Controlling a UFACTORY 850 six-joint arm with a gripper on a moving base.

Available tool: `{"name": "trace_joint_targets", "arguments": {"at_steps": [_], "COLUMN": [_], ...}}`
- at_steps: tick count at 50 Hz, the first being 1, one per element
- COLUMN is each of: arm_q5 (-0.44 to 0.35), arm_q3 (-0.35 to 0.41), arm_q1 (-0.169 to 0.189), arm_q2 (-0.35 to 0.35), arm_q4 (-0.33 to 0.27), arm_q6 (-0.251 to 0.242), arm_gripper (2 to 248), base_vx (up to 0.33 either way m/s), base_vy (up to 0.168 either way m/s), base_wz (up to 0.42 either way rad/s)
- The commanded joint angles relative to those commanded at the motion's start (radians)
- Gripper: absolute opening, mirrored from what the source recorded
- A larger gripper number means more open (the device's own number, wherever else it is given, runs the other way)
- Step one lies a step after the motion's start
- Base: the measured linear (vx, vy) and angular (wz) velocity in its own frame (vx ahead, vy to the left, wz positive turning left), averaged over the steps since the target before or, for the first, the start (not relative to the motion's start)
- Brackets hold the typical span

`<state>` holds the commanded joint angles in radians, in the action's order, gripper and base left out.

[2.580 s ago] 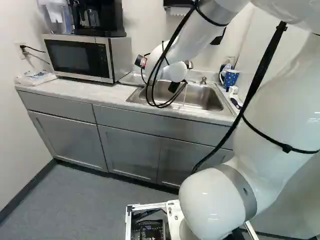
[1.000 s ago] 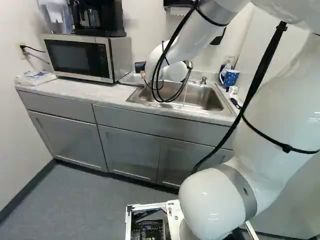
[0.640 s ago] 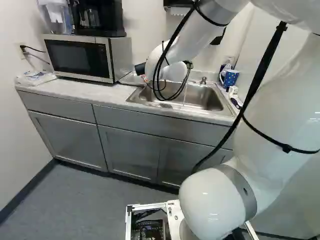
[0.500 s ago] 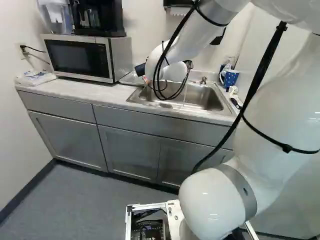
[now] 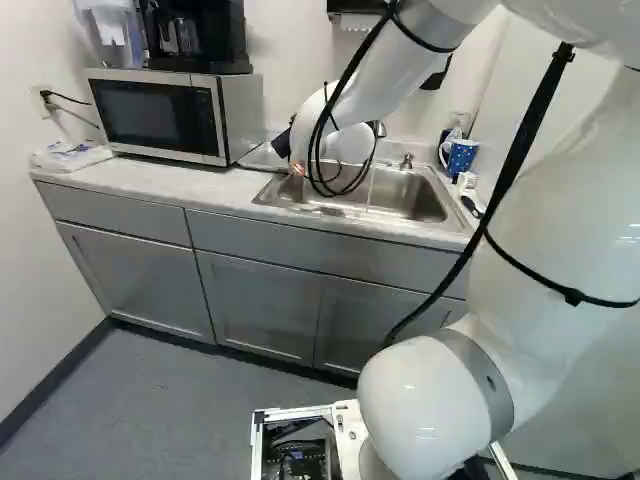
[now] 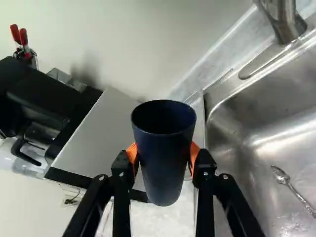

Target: Rinse the cup and place it in the tray

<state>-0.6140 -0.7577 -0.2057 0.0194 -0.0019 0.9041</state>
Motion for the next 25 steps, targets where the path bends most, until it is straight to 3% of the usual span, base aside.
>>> {"name": "trace_joint_targets", "arguments": {"at_steps": [25], "arm_q5": [0.0], "arm_q3": [0.0], "arm_q1": [0.0], "arm_q2": [0.0], "arm_q4": [0.0], "arm_q6": [-0.263], "arm_gripper": [120], "base_vx": [0.0], "base_vy": [0.0], "base_wz": [0.0]}}
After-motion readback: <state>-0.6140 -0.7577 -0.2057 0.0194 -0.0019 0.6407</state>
